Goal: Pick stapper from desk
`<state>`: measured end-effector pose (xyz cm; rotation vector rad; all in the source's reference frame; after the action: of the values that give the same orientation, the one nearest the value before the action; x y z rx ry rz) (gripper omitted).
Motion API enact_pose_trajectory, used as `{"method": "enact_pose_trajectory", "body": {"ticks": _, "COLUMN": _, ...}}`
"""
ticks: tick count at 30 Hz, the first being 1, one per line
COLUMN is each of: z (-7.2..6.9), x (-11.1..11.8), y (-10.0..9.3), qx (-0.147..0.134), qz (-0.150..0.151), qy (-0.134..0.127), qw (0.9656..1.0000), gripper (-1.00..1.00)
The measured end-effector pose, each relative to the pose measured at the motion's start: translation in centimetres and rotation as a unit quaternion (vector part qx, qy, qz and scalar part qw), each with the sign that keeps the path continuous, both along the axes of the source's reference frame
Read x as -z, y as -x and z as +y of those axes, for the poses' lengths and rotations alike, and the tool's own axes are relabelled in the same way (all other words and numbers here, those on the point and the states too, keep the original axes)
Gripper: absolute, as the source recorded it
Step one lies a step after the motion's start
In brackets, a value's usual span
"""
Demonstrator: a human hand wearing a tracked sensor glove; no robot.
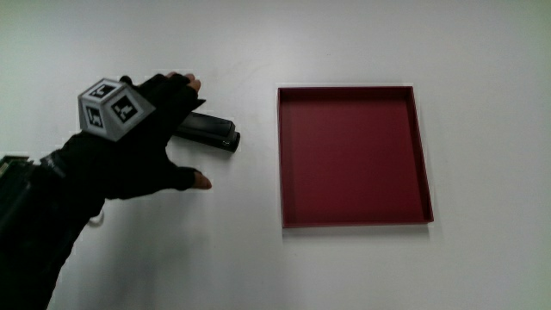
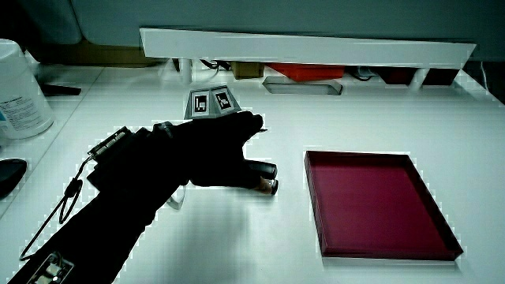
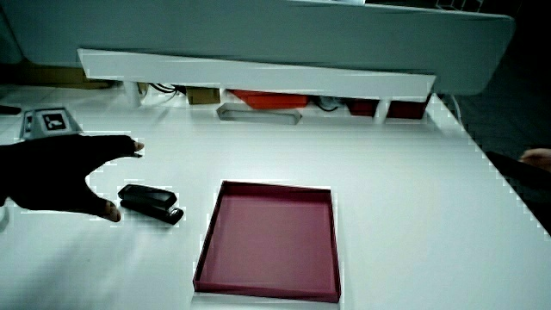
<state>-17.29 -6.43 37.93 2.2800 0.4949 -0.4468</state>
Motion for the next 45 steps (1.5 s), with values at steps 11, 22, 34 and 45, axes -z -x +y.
{"method": "enact_pose_trajectory", "body": {"ticks": 11, "z": -3.6, "x": -3.5, "y": -0.8, "qx": 0.026, "qz": -0.033, "qy": 0.058, "qw": 0.9974, "gripper": 0.00}}
{"method": "enact_pose_trajectory", "body": {"ticks": 22, "z": -4.5, "x": -8.4, "y": -2.1, "qx": 0.010, "qz": -0.089, "qy": 0.083, "qw": 0.9924, "gripper": 0.00}}
{"method": "enact_pose_trajectory", "body": {"ticks": 34, "z": -4.5, "x": -8.8, "y": -2.4, "qx": 0.015, "qz": -0.061, "qy": 0.047, "qw": 0.9969, "gripper": 0.33}}
{"method": "enact_pose_trajectory", "body": {"ticks": 45, "z": -4.6, "x": -9.0, "y": -2.6, "qx": 0.008, "qz": -0.054, "qy": 0.028, "qw": 0.9981, "gripper": 1.00}}
